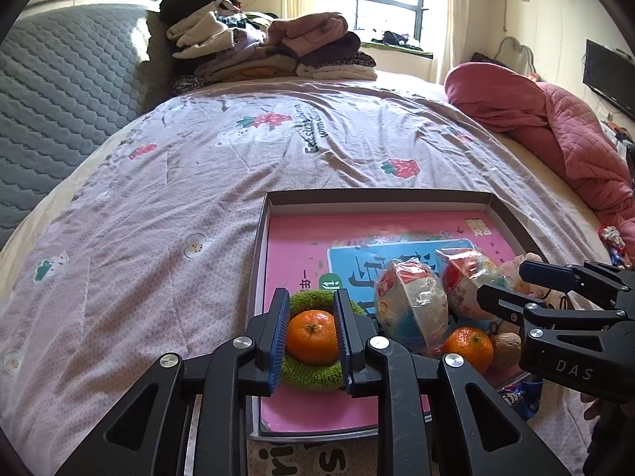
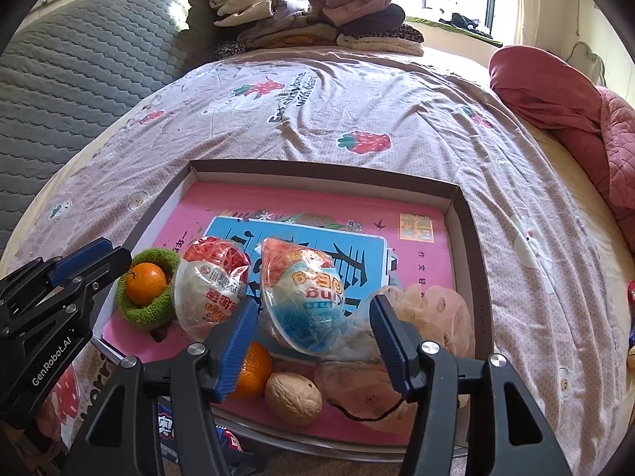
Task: Organize objects
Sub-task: 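Lower the wrapped egg into the tray and open the right gripper, then lift both open grippers back from the tray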
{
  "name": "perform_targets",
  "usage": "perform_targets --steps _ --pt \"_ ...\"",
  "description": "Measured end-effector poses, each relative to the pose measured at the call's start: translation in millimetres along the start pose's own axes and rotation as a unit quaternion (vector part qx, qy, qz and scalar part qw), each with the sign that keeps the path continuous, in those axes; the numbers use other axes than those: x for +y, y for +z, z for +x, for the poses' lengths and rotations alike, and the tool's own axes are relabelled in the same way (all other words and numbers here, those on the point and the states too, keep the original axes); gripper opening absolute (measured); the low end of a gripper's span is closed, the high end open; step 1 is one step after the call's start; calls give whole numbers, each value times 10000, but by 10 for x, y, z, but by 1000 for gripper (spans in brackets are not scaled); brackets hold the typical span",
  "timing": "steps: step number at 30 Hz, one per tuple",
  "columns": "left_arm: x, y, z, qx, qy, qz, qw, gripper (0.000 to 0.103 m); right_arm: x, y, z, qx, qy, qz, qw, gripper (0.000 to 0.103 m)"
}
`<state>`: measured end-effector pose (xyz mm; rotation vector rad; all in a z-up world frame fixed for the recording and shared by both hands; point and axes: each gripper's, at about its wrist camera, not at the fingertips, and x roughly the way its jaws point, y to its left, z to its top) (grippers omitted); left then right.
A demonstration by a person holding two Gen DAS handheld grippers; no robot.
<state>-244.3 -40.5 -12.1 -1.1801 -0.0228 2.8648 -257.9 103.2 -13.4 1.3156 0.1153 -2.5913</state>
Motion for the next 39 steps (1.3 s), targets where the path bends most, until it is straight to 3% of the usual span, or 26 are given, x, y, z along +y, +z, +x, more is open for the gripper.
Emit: perform_targets --steps 4,20,32,36,39 --pt "11 10 -77 -46 -2 -19 10000 45 -6 7 -68 -68 -20 35 10000 59" --pt "-11 56 -344 -161 71 10 9998 58 33 77 -420 -424 -150 7 9990 63" --pt "-9 91 -683 -326 167 12 9993 62 90 87 -802 -726 -156 29 9972 65" --pt "-29 100 -807 -382 196 19 9991 70 97 55 -926 -806 -172 17 9966 65" --pt "-57 101 -913 -452 194 44 9988 71 94 33 -994 -840 -211 32 9962 65"
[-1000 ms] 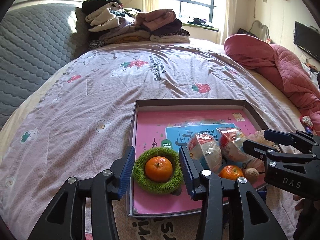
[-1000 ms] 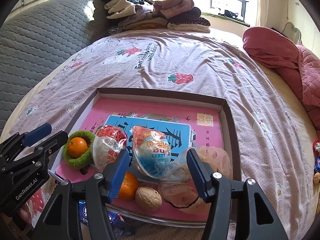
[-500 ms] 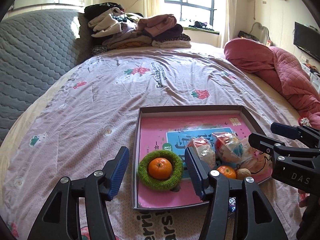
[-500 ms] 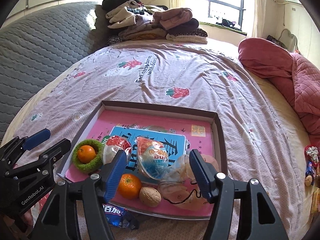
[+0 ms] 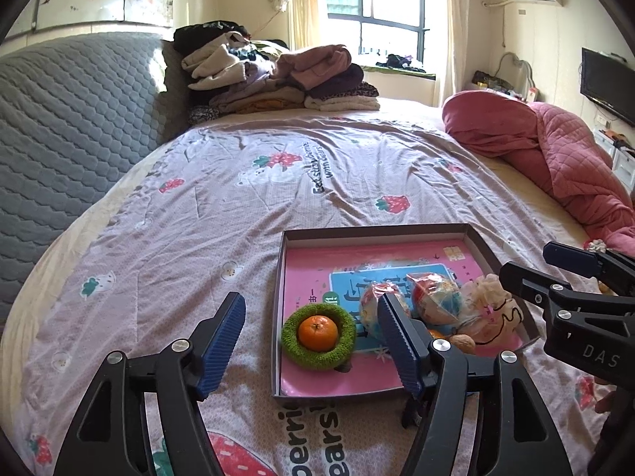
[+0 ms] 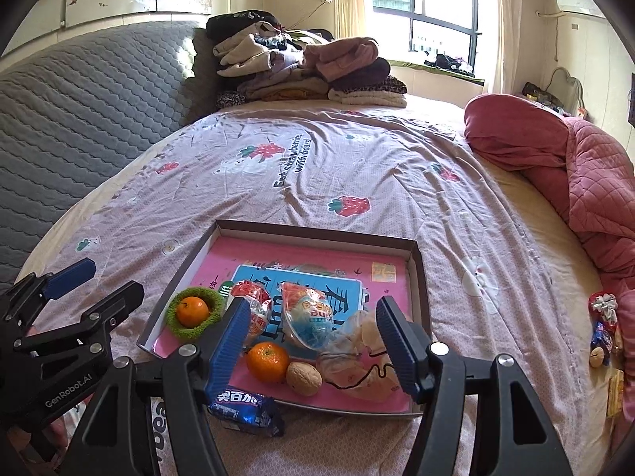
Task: Organize objects
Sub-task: 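Lift both open grippers back from the tray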
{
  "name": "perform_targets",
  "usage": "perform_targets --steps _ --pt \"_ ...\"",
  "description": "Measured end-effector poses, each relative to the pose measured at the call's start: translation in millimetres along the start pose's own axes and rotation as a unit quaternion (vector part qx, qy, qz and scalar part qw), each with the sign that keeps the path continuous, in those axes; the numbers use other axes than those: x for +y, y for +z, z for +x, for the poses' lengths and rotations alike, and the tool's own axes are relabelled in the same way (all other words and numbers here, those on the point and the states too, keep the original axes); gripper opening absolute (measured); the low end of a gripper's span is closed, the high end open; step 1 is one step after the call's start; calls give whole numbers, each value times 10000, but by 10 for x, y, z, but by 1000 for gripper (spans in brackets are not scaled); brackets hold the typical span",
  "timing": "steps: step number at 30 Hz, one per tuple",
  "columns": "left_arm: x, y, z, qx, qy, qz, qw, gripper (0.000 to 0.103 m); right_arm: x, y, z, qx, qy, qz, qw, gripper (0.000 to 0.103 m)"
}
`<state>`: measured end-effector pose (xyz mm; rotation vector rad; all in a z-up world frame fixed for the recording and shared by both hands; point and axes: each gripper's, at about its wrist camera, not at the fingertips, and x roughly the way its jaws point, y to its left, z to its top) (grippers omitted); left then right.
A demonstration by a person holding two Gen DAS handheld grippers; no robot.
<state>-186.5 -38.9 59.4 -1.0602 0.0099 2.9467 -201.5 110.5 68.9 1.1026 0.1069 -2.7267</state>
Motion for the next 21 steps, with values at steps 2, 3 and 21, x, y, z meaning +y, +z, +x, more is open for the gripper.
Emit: perform_targets --steps 2,3,21 --pt "-11 8 -75 -55 16 2 10000 72 -7 -4 -49 -16 -6 23 10000 65" --pt "-13 10 -99 -73 8 -5 10000 73 -11 -6 -82 -45 0 28 10000 65" --pt "-145 -82 -692 -414 83 76 9991 75 -54 -107 -573 -318 -97 34 9994 65"
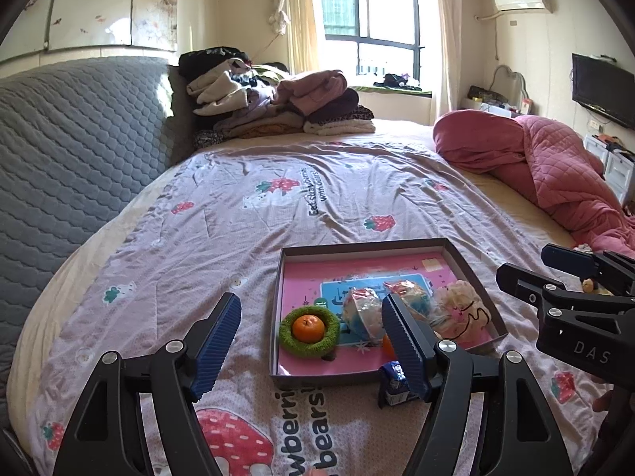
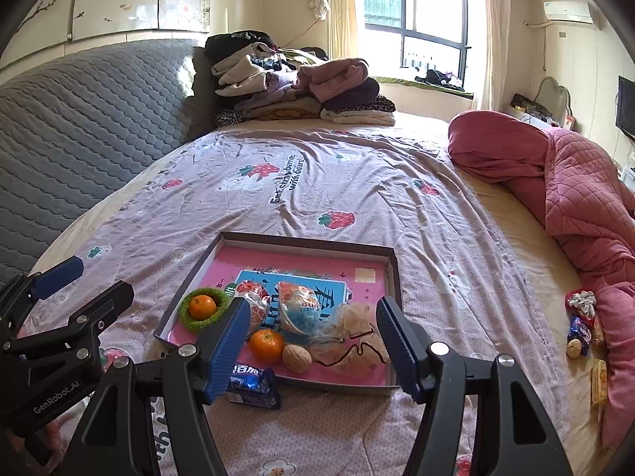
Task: Organize objects
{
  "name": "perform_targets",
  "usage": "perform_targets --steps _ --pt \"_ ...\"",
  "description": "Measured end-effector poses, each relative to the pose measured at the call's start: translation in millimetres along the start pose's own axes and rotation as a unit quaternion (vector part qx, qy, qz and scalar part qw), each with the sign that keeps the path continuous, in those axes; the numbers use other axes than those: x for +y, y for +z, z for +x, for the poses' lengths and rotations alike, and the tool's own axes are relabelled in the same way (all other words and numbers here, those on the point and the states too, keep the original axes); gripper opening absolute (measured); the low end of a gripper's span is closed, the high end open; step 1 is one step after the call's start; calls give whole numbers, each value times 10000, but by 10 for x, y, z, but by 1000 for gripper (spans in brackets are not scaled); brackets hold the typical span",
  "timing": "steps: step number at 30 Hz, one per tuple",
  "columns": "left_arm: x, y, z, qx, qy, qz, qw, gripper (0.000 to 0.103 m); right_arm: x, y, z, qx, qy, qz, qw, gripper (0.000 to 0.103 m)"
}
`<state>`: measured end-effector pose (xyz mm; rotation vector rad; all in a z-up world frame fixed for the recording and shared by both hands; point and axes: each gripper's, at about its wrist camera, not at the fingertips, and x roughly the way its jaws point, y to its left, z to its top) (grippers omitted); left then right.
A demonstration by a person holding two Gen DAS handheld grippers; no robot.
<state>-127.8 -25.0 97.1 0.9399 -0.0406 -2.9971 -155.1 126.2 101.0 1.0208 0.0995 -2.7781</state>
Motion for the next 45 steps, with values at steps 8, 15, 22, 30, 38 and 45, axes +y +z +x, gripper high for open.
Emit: perform_targets --steps 8,15,22,30,38,45 --pt "-13 -71 -233 -36 55 -16 10000 75 27 -75 -230 -131 -18 -29 9999 65" --pt "-10 -184 -401 -47 114 -33 9999 75 73 -192 -408 -232 19 -46 9997 65" --pt "-51 -274 -520 -86 297 55 9995 75 107 -279 -549 -301 -25 -64 9995 65" --pt "-119 -350 -676 -189 332 112 9992 75 92 -383 -703 -385 -55 -54 9992 65" --pt "-125 -489 -758 -189 228 63 9995 75 74 -530 -763 -412 -74 23 9991 65" --pt "-143 -605 -769 -176 199 79 9996 75 65 -639 -777 -454 -105 22 9989 65"
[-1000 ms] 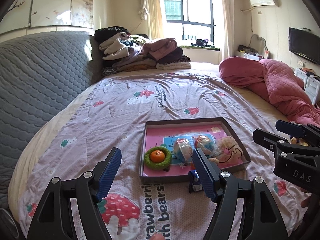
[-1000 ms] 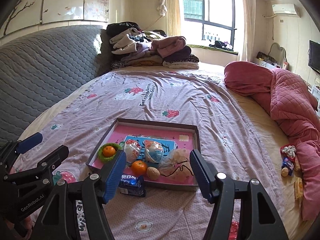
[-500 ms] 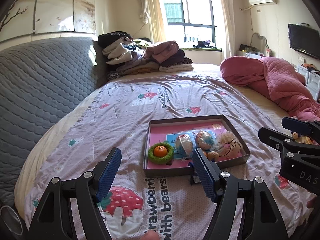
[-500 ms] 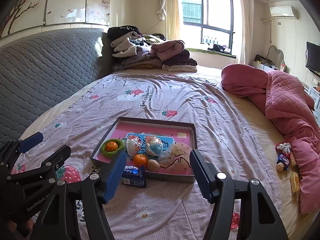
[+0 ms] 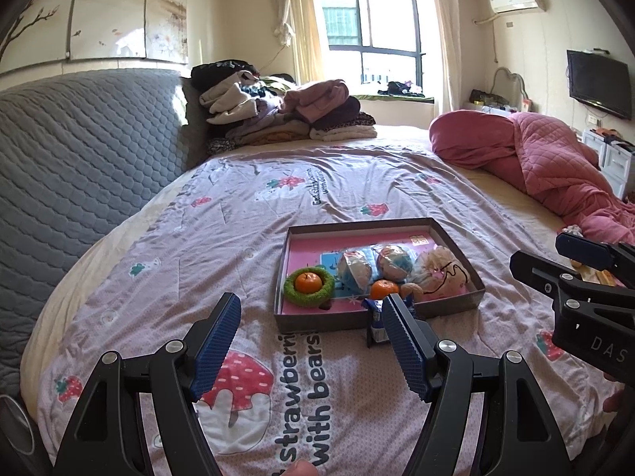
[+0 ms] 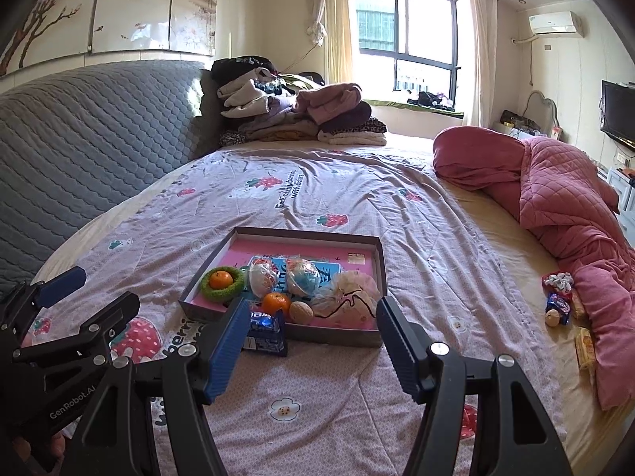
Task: Organize objects
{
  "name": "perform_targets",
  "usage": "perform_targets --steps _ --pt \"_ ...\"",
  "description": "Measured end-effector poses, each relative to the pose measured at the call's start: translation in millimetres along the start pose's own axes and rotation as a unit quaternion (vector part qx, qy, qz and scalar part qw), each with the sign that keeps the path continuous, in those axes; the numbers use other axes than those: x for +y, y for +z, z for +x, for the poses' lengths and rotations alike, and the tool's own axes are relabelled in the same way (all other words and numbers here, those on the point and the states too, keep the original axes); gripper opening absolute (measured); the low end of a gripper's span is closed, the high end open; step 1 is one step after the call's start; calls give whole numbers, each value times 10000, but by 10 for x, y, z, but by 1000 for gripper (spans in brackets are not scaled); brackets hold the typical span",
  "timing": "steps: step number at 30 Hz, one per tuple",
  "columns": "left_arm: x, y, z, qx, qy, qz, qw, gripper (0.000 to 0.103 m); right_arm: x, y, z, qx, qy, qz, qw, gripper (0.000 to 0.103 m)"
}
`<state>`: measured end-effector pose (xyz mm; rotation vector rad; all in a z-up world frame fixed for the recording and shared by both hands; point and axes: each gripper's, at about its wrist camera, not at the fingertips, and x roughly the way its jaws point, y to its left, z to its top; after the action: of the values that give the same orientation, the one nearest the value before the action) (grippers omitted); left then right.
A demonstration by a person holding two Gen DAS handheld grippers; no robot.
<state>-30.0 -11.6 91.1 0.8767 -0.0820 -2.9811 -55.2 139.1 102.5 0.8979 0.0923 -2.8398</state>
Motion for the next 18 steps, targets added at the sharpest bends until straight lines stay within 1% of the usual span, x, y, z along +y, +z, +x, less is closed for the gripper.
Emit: perform_targets --steps 9,18 --pt "-18 -96 41 74 -89 -39 9999 75 -25 -120 36 24 -10 14 10000 66" --pt "10 -212 205 204 -86 -94 9997 75 -62 -287 174 43 -57 51 10000 66"
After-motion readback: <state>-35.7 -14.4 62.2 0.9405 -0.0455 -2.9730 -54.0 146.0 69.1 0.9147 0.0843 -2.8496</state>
